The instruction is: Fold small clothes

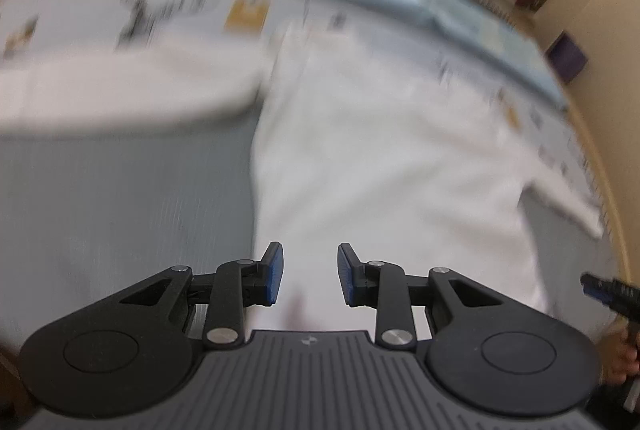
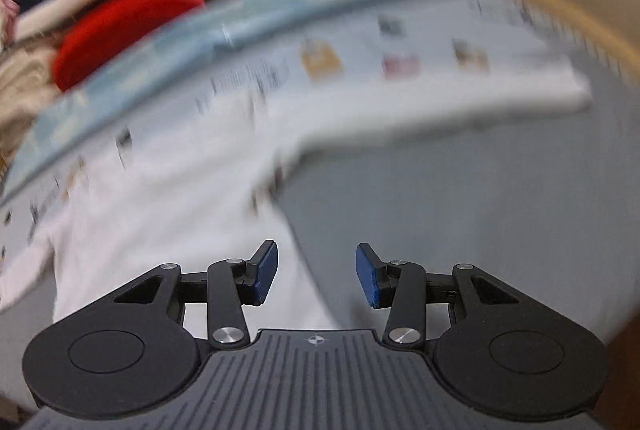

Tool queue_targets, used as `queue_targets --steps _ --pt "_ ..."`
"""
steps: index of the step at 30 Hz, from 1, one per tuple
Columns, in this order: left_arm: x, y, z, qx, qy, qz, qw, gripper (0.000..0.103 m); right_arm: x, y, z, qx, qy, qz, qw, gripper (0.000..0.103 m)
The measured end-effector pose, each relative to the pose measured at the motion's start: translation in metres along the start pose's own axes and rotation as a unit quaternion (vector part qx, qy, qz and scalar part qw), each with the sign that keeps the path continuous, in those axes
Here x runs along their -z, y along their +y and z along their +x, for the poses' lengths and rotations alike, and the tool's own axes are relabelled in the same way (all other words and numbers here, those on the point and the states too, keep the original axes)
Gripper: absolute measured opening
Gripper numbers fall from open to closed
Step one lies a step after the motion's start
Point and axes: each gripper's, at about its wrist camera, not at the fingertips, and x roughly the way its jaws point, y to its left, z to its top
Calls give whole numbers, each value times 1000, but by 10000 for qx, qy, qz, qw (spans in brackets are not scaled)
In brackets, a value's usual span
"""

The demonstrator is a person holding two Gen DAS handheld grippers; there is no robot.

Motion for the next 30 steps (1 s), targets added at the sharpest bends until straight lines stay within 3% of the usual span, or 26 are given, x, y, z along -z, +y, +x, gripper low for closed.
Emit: queue_targets --steps 3,6,9,10,11,12,13,16,19,20,22,25,28,30 --pt "47 19 21 -339 487 -67 9982 33 32 -6 22 454 392 4 9982 45" --pt "71 25 37 -341 832 38 9959 33 55 -6 41 775 785 -114 9938 45" --pt "77 23 38 -323 796 298 9959 32 78 -13 47 904 974 14 9911 45" --pt "77 23 37 -287 798 352 9958 26 82 -11 47 910 929 -88 9915 43" --pt "78 25 36 -273 814 396 9955 3 85 -7 46 929 935 -238 9910 38" --pt "78 25 32 -276 793 427 9955 4 90 -6 44 854 958 -300 9913 8" --pt "77 26 24 -302 670 432 9964 4 93 -4 41 700 987 -260 9923 5" --pt "72 26 1 -463 290 502 9972 3 93 -1 17 554 803 18 9952 5" --pt "81 34 20 -1048 874 495 9894 0 100 -9 16 709 1069 223 9915 5" --pt "82 36 24 -1068 1006 450 9882 1 103 -12 20 828 1197 262 9890 5" --pt "80 32 12 -795 711 373 9936 4 104 -10 19 1013 1149 134 9881 6" --pt "76 20 -11 -393 131 580 9975 5 102 -2 2 1090 672 -13 9918 9" --pt "81 12 2 -156 449 697 9964 7 101 6 -7 930 316 -171 9950 19" --pt "93 4 26 -472 1061 934 9888 8 106 8 5 871 679 -359 9932 25"
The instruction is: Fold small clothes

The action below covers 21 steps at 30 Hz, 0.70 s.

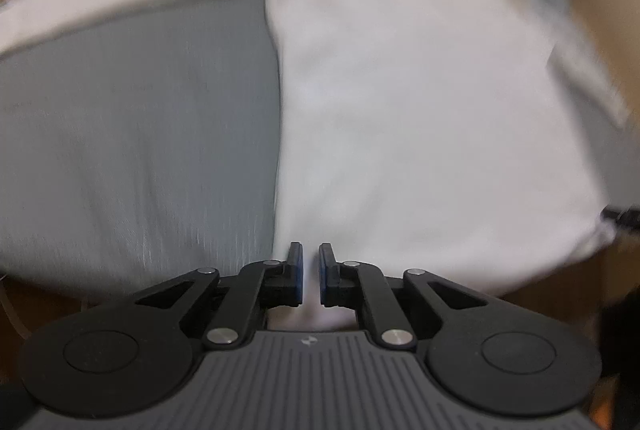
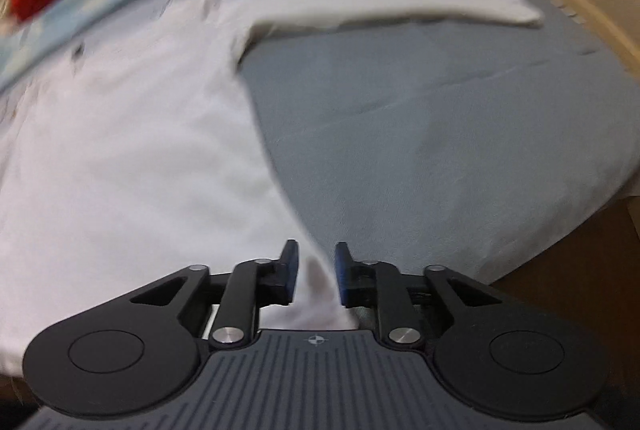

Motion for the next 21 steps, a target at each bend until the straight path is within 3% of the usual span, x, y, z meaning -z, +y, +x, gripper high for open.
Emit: queue_targets --steps 2,4,5,6,8,10,14,17,19,20,21 --pt "3 -4 5 -180 78 147 9997 8 6 0 21 271 550 -139 9980 25" --pt "2 -7 -7 -68 -208 179 9996 9 4 -1 14 294 256 34 9992 26" --pt "1 -8 -12 20 -374 197 9991 15 2 0 9 190 77 27 9998 27" --pt "0 -8 -12 44 -392 189 9990 24 1 1 10 169 89 -70 9998 28" --pt "2 -4 -1 -73 -132 190 9997 24 6 3 27 347 576 -219 9975 30" --pt "0 -6 0 -42 -105 126 9999 24 3 3 20 361 426 -150 9983 32" --pt "-7 -9 -32 66 -894 125 9959 30 -22 2 -32 -12 -770 -36 9970 32" --pt "-12 -6 -62 -36 -1656 85 9861 33 -47 0 -85 -337 -1948 -230 9800 40" --pt "-18 2 -98 -202 -2413 -24 9702 33 -61 -7 -113 -387 -2567 -354 9651 50" --pt "-17 9 -122 -310 -2801 -123 9594 35 -64 -11 -123 -414 -2793 -340 9587 50" --pt "-15 21 -146 -449 -3233 -269 9448 44 -68 -16 -133 -462 -2978 -257 9532 50"
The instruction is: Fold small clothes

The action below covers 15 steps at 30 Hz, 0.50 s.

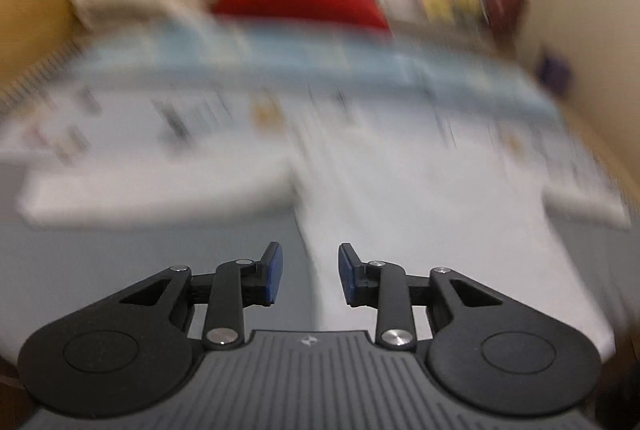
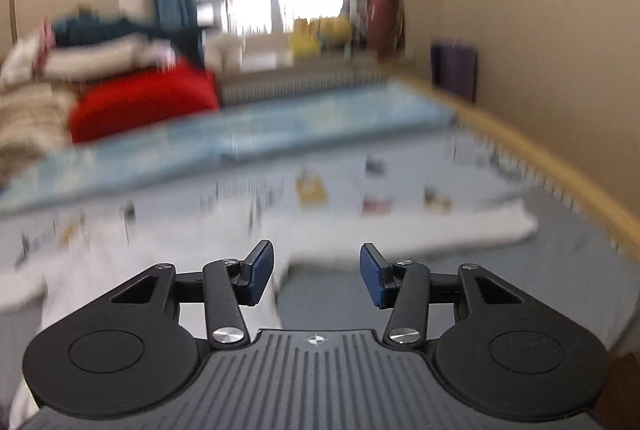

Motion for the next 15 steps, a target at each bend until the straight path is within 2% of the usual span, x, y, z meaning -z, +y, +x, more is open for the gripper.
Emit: queue_targets --steps 1,2,3,5,7,8,10,12,15 --pt "-12 16 -19 -208 -425 -138 9988 50 -3 -6 -8 -15 -193 160 9997 50" --pt "-19 34 -40 -498 -838 -307 9948 63 -3 -9 -13 -22 -321 301 9990 50" --pt "-24 57 -59 -921 -1238 -509 9867 69 1 -13 -14 -22 -422 427 9982 50" --pt "-21 100 -86 -1686 -1725 -767 9674 70 5 -23 -14 -80 -464 1094 9929 50" --pt "3 147 -101 -2573 -1819 -906 9447 70 8 -26 -10 -124 -823 1522 9848 49" --pt "16 164 -103 -2942 -1753 -934 9349 70 8 -25 -10 -68 -852 1603 9834 50" --pt "64 201 -97 -3819 -1444 -872 9087 70 10 -18 -3 -38 -810 1704 9820 50" --pt "128 235 -82 -4687 -822 -842 8755 70 8 -8 6 1 -737 1589 9845 50" --pt "226 275 -73 -5323 154 -1008 8404 71 8 11 16 -23 -623 1219 9906 50"
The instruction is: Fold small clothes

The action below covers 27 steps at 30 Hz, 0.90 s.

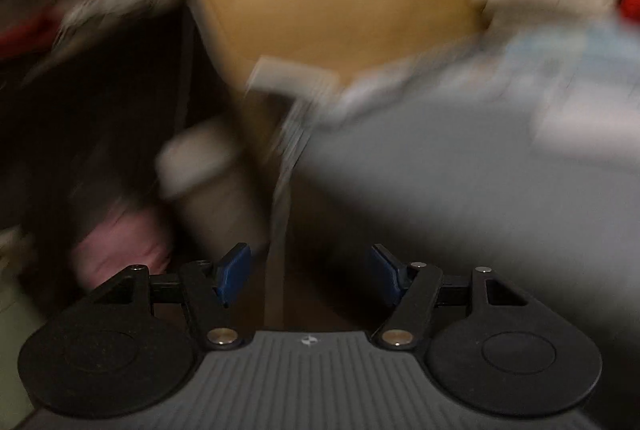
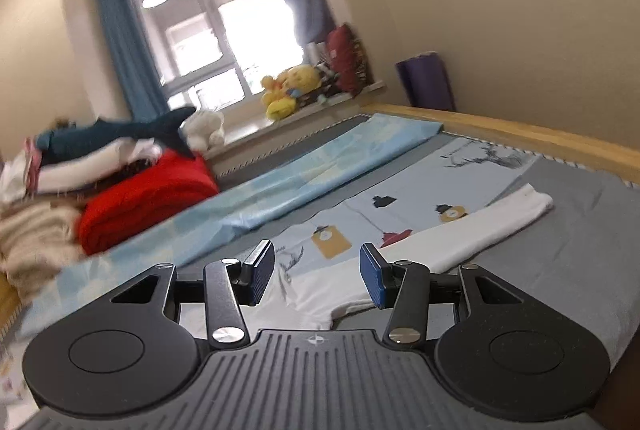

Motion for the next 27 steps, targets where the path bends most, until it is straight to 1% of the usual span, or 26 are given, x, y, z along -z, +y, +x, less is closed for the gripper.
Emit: queue_targets --steps 2,3,4,5,6,7,9,11,12,14,16,17,19,20,22,23,25,27 --pt "45 12 15 -384 187 167 9989 71 3 12 -2 -18 38 -243 9997 50" --pt "66 22 19 -496 231 174 9984 71 4 16 -1 -27 54 -356 9993 49" --pt "80 30 21 -549 246 173 9980 71 4 21 -5 -5 71 -435 9990 49" --pt "94 37 23 -603 254 177 9977 74 4 24 -6 22 91 -486 9988 49" --pt "100 37 28 -640 287 169 9974 76 4 26 -4 45 111 -519 9986 49" --pt "107 38 31 -666 340 118 9971 77 5 27 -3 78 128 -532 9985 49" --pt "112 43 44 -584 470 -46 9972 77 5 30 -1 147 167 -518 9984 49" --pt "104 37 53 -678 342 -41 9971 77 6 33 2 221 200 -485 9984 49" --pt "96 38 58 -719 210 -80 9972 77 6 34 6 241 219 -481 9983 49" --pt "69 30 55 -712 -239 -44 9972 77 7 39 10 242 246 -508 9981 49" --pt "34 21 53 -468 -555 -189 9972 77 10 46 13 197 267 -580 9978 49" --pt "17 15 45 -347 -731 -256 9964 77 11 50 14 173 270 -618 9976 49" --pt "-24 -1 23 -94 -1141 -496 9922 77 14 56 17 133 277 -682 9972 49" --pt "-41 -8 12 35 -1276 -639 9898 77 15 60 18 123 284 -702 9970 49" --pt "-87 -33 -9 411 -1546 -863 9833 78 17 66 22 78 310 -730 9968 49" --pt "-114 -49 -23 672 -1629 -882 9804 78 18 69 23 49 322 -756 9966 49" --pt "-157 -79 -52 1107 -1797 -895 9734 78 20 75 24 -20 335 -816 9961 49" --pt "-204 -109 -83 1783 -1901 -979 9605 78 21 78 26 -71 348 -853 9957 49"
